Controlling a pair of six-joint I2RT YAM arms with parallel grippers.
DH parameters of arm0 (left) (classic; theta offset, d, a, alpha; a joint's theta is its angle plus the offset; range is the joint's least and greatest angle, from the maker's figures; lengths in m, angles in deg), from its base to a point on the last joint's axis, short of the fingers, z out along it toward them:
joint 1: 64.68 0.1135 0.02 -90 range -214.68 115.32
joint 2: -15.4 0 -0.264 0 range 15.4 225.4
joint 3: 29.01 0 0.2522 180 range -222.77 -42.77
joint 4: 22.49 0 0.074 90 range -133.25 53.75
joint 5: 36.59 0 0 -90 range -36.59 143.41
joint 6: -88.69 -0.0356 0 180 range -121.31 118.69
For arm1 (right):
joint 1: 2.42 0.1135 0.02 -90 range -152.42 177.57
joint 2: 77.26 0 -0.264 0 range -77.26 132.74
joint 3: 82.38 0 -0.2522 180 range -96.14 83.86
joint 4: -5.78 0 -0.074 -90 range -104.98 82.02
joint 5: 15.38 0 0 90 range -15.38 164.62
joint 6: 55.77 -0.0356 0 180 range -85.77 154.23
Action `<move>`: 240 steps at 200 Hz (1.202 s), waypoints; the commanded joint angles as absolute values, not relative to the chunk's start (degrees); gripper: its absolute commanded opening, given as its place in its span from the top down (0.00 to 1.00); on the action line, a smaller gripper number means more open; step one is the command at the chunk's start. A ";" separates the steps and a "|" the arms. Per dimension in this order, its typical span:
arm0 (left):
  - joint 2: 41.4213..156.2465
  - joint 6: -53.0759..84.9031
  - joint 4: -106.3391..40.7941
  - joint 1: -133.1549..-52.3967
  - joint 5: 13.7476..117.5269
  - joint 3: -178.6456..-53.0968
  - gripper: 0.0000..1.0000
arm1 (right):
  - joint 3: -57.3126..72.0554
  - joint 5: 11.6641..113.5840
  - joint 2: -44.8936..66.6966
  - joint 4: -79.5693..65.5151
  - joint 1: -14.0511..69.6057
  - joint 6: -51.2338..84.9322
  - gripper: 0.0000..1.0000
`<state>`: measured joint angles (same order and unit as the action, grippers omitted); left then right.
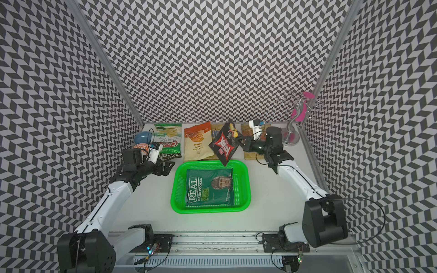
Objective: Put the potato chips into the basket
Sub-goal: Pick up the potato chip from the center of the board, then place the potato chip in the basket.
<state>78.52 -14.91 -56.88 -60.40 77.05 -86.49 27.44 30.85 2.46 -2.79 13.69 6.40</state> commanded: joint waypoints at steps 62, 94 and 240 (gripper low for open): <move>77.40 -14.84 -56.11 -60.01 78.02 -86.13 0.01 | 31.73 23.63 4.00 -2.71 28.27 20.52 1.00; 77.69 -14.84 -56.21 -60.02 78.11 -86.19 0.01 | 31.57 23.60 7.41 -3.05 32.33 23.83 1.00; 77.58 -14.84 -56.21 -60.02 78.00 -86.19 0.01 | 29.11 17.77 20.41 -3.85 38.97 28.08 1.00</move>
